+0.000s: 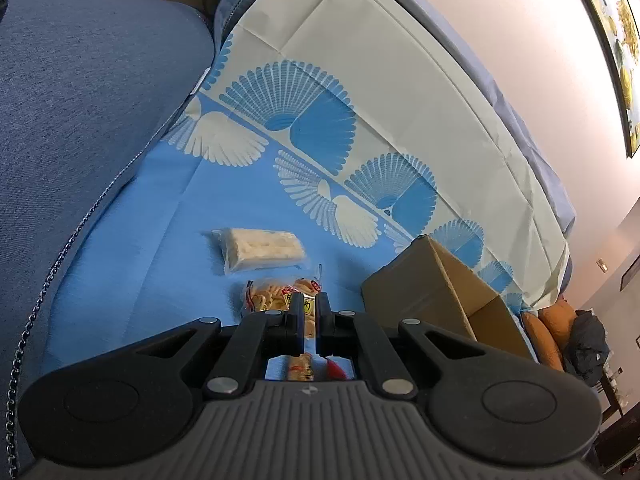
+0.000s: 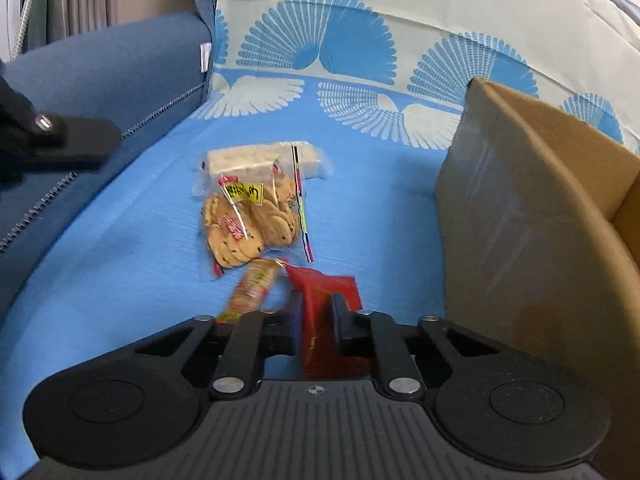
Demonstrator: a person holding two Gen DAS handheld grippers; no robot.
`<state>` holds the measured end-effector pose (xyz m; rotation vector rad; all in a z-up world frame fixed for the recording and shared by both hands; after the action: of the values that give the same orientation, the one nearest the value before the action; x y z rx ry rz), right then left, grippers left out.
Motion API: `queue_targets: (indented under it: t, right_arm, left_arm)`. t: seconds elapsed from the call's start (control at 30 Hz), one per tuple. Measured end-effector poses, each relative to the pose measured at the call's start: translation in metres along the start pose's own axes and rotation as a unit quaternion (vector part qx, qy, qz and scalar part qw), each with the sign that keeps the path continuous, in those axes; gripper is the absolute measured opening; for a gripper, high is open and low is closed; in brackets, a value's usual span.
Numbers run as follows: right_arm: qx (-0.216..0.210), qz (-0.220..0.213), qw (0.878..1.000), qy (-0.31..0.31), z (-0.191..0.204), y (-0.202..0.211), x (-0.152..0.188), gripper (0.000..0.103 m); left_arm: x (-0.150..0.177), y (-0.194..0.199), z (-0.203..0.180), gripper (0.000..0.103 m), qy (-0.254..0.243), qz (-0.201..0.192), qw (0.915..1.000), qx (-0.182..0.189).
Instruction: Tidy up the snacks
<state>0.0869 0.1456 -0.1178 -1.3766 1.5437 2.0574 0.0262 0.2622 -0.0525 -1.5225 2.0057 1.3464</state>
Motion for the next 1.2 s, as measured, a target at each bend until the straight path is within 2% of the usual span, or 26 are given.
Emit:
queue_targets:
  t: [0.1,0.23,0.33,0.43,0.47,0.5,0.53,0.57,0.6,0.67,0.73,0.8,0.83,1.03,1.07,1.1,1.13,1.2]
  right_arm:
    - [-0.01,0.003,1.0,0.02,0.006,0.023,-0.002,0.006]
    - [-0.027,0.009,0.998,0.057,0.016,0.059,0.004,0.006]
    - [-0.026,-0.003,0.997,0.076,0.022,0.078,0.015,0.006]
    - [-0.037,-0.007,0.997,0.073,0.023,0.074,0.031,0.007]
    - [-0.048,0.0,0.997,0.057,0.022,0.069,0.038,0.007]
    - [-0.054,0.008,0.997,0.046,0.021,0.065,0.043,0.013]
    - [-0.061,0.017,0.997,0.037,0.02,0.061,0.047,0.015]
    - [-0.07,0.026,0.997,0.031,0.02,0.058,0.05,0.024]
    - [-0.073,0.026,0.997,0.029,0.02,0.056,0.05,0.039]
    - [-0.074,0.02,0.996,0.035,0.02,0.057,0.049,0.049]
    - [-0.073,0.024,0.996,0.039,0.018,0.056,0.051,0.05]
    - [-0.064,0.034,0.997,0.037,0.015,0.054,0.055,0.06]
    - [-0.056,0.038,0.997,0.036,0.014,0.052,0.057,0.062]
    - [-0.052,0.048,0.997,0.044,0.017,0.048,0.061,0.068]
    - [-0.055,0.05,0.996,0.042,0.017,0.047,0.061,0.067]
    - [-0.058,0.051,0.996,0.04,0.016,0.047,0.061,0.065]
    - [-0.062,0.053,0.996,0.036,0.016,0.046,0.061,0.064]
    - [-0.079,0.053,0.995,0.027,0.017,0.045,0.061,0.05]
  left_arm:
    - [0.003,-0.003,-0.002,0.006,-0.008,0.008,0.9999,-0.006]
    - [0.014,-0.02,-0.009,0.009,-0.041,0.039,0.9983,-0.015]
    - [0.022,-0.037,-0.013,0.015,-0.071,0.056,0.9955,-0.027]
    - [0.024,-0.054,-0.013,0.034,-0.089,0.059,0.9933,-0.045]
    - [0.024,-0.059,-0.011,0.046,-0.09,0.058,0.9929,-0.052]
    - [0.024,-0.064,-0.009,0.059,-0.088,0.057,0.9927,-0.059]
    - [0.022,-0.07,-0.007,0.065,-0.084,0.056,0.9926,-0.069]
    - [0.022,-0.074,-0.005,0.076,-0.079,0.055,0.9925,-0.075]
    - [0.02,-0.079,-0.003,0.082,-0.074,0.055,0.9927,-0.078]
    - [0.019,-0.09,0.001,0.086,-0.062,0.059,0.9928,-0.083]
    - [0.019,-0.1,0.003,0.088,-0.056,0.065,0.9923,-0.09]
    - [0.022,-0.111,0.003,0.09,-0.055,0.072,0.9916,-0.092]
    - [0.023,-0.115,0.002,0.09,-0.058,0.074,0.9912,-0.093]
    - [0.035,-0.131,-0.008,0.091,-0.119,0.078,0.984,-0.106]
    - [0.037,-0.132,-0.01,0.088,-0.136,0.074,0.9819,-0.11]
    - [0.039,-0.132,-0.012,0.08,-0.152,0.069,0.9793,-0.115]
    - [0.041,-0.132,-0.014,0.078,-0.168,0.067,0.9766,-0.117]
    - [0.042,-0.13,-0.016,0.074,-0.181,0.062,0.9748,-0.116]
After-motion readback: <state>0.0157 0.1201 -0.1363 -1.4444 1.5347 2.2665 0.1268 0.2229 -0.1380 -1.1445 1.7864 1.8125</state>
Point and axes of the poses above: each gripper's, at about its wrist camera, not at the fingertips, and y roughly against the way its jaws point, z to its left, x to its underside, the point moved 10 cm from there along -y, roughly the way its jaws point, and after that the axes turned 3 degrees about -x, right-handed, at the moved point
